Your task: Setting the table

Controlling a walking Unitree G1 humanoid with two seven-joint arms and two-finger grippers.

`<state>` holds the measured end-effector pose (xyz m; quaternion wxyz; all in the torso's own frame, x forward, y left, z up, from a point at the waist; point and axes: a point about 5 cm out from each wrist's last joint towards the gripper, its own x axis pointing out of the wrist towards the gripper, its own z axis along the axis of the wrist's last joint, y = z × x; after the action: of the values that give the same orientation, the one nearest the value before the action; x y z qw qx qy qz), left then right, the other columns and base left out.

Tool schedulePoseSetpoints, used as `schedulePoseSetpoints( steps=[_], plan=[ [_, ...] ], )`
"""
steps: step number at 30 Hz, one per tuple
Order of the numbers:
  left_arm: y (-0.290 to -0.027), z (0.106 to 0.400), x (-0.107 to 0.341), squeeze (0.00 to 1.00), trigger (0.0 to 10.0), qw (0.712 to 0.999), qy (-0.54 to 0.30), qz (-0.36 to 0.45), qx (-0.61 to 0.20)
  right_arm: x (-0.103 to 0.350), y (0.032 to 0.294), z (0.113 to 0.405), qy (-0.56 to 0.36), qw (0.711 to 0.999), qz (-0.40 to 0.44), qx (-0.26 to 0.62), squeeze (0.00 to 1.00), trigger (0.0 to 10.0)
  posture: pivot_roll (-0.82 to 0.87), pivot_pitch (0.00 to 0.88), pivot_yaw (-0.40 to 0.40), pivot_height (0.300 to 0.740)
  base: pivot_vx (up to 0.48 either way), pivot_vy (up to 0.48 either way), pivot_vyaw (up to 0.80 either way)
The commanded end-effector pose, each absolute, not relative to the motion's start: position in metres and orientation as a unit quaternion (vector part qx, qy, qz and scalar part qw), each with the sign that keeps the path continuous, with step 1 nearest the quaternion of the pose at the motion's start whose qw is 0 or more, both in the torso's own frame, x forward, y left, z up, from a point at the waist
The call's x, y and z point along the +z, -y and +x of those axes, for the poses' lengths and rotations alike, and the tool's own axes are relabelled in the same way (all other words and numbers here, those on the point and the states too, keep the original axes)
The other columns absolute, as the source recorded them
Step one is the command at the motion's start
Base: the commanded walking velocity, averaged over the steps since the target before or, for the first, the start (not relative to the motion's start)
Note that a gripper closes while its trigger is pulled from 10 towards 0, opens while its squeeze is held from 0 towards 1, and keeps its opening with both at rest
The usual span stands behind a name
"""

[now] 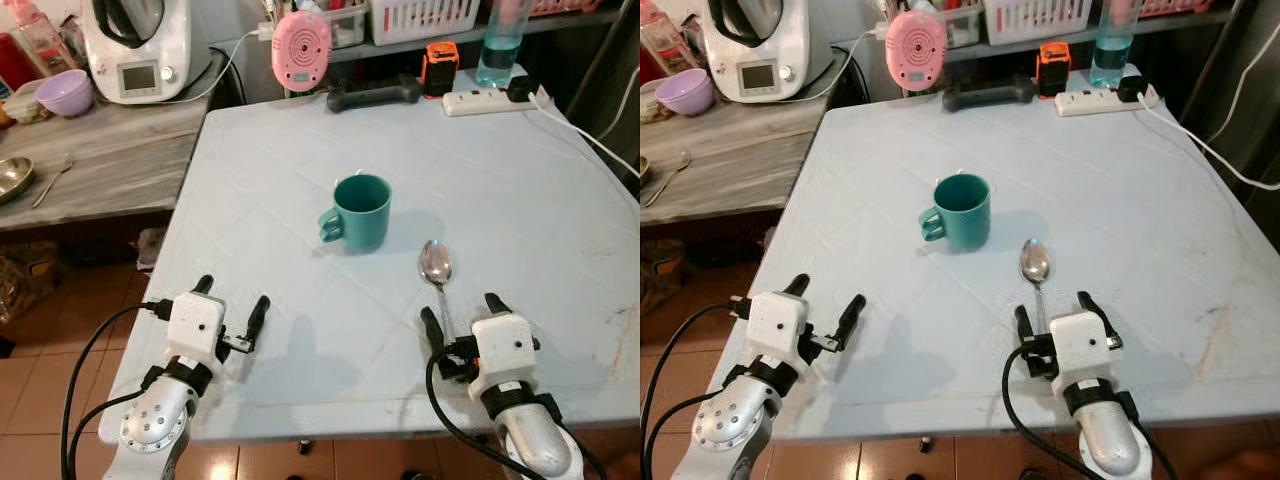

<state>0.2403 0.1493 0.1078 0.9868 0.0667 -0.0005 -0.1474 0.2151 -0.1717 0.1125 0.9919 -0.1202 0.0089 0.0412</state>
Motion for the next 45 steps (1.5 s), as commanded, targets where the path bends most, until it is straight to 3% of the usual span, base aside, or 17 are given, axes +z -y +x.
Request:
schedulePoseSetpoints(
  steps=[1, 11, 21, 31, 35, 45],
  plan=[
    [-0.152, 0.240, 0.104, 0.00, 10.0, 0.985, -0.015, 0.072, -0.157, 0.110, 0.170, 0.211, -0.024, 0.994, -0.104, 0.039, 0.00, 10.0, -0.24, 0.196, 0.207, 0.740, 0.000, 0.000, 0.00],
    [-0.154, 0.247, 0.108, 0.00, 10.0, 0.985, -0.009, 0.060, -0.160, 0.120, 0.175, 0.222, -0.018, 0.995, -0.092, 0.028, 0.00, 10.0, -0.25, 0.182, 0.211, 0.740, 0.000, 0.000, 0.00],
    [-0.162, 0.244, 0.109, 0.00, 10.0, 0.991, -0.008, 0.048, -0.127, 0.138, 0.160, 0.251, -0.005, 0.991, -0.082, 0.105, 0.00, 10.0, -0.21, 0.162, 0.136, 0.740, 0.000, 0.000, 0.00],
    [-0.164, 0.222, 0.106, 0.00, 10.0, 0.978, -0.032, 0.049, -0.200, 0.134, 0.141, 0.266, -0.042, 0.987, -0.038, 0.151, 0.00, 10.0, -0.17, 0.161, 0.094, 0.740, 0.000, 0.000, 0.00],
    [-0.157, 0.212, 0.109, 0.00, 10.0, 0.963, -0.038, 0.034, -0.264, 0.128, 0.137, 0.260, -0.066, 0.984, -0.029, 0.161, 0.00, 10.0, -0.17, 0.169, 0.092, 0.740, 0.000, 0.000, 0.00],
    [-0.147, 0.212, 0.119, 0.00, 10.0, 0.947, -0.027, 0.016, -0.319, 0.113, 0.143, 0.248, -0.123, 0.981, -0.006, 0.149, 0.00, 10.0, -0.20, 0.175, 0.109, 0.740, 0.000, 0.000, 0.00]
  ],
)
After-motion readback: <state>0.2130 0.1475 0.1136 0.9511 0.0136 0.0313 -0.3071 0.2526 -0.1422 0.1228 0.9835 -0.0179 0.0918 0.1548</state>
